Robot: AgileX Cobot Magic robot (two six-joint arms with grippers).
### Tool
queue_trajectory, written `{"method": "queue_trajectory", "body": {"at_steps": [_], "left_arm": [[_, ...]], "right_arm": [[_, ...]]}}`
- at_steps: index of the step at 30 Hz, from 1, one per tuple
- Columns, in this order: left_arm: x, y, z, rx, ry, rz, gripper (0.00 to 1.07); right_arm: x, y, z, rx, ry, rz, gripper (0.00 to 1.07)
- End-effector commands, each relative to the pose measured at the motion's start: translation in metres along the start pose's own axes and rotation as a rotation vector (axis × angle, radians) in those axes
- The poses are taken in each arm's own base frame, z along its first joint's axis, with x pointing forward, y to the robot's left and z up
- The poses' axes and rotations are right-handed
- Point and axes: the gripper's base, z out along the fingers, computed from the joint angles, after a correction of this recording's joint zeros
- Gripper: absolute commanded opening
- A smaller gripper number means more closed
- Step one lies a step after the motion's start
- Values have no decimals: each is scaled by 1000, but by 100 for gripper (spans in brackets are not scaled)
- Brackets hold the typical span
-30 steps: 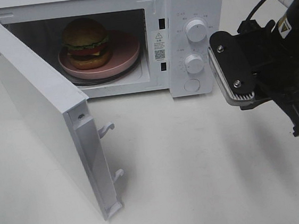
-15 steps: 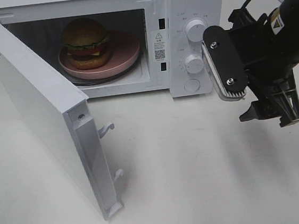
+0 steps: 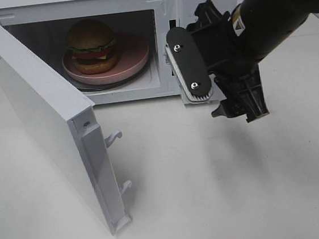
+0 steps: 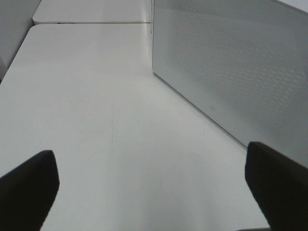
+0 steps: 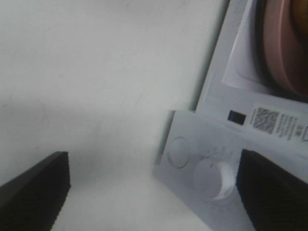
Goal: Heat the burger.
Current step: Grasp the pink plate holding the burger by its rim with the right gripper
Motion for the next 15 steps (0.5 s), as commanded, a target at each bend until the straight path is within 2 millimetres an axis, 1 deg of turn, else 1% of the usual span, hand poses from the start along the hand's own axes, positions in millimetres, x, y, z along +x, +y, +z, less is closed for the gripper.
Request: {"method": "queue_trajectory", "body": {"at_steps": [1, 3, 7, 9, 10, 11, 13, 14, 15], "left_arm": [[1, 0, -3, -1, -23, -8, 98], [1, 0, -3, -1, -23, -8, 98], [1, 0, -3, -1, -23, -8, 98], [1, 0, -3, -1, -23, -8, 98], [1, 0, -3, -1, -23, -8, 98], [1, 0, -3, -1, -23, -8, 98], [1, 0, -3, -1, -23, -8, 98], [1, 0, -3, -1, -23, -8, 98], [1, 0, -3, -1, -23, -8, 98]], "right_arm": [[-6, -10, 2, 64, -21, -20, 89], [-9, -17, 6, 95, -35, -29, 89], [-12, -22, 12, 103, -42, -35, 88], [-21, -25, 16, 106, -53, -61, 88], [-21, -25, 16, 106, -53, -61, 88], [-27, -28, 19, 115, -63, -73, 87], [-28, -29, 21, 119, -66, -75, 87], [-34, -33, 24, 136, -81, -81, 87], [-34, -33, 24, 136, -81, -81, 87]]}}
